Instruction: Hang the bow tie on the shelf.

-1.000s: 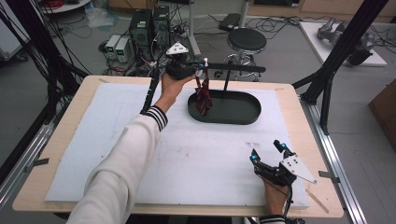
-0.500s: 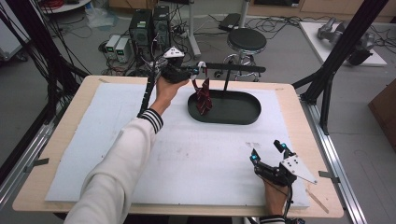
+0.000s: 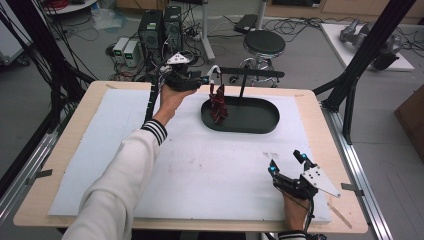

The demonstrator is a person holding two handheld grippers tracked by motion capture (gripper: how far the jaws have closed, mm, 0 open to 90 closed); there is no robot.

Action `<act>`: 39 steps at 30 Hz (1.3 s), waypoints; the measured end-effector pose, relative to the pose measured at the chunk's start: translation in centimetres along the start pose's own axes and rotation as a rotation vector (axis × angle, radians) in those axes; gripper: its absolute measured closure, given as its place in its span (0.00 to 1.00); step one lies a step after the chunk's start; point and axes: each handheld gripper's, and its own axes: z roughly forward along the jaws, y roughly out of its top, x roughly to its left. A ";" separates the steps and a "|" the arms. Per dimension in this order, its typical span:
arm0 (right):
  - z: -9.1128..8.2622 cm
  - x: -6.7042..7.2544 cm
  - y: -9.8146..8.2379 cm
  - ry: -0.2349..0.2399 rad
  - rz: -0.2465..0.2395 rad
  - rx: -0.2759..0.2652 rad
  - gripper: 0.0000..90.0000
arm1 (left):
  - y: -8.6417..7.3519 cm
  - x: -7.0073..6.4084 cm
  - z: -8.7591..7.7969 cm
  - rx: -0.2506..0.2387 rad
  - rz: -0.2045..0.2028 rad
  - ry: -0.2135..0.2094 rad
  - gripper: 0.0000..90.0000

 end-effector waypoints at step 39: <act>0.1 0.3 0.0 -0.011 -0.042 0.008 0.11 | -22.6 -1.1 -28.6 -0.343 0.017 0.263 0.14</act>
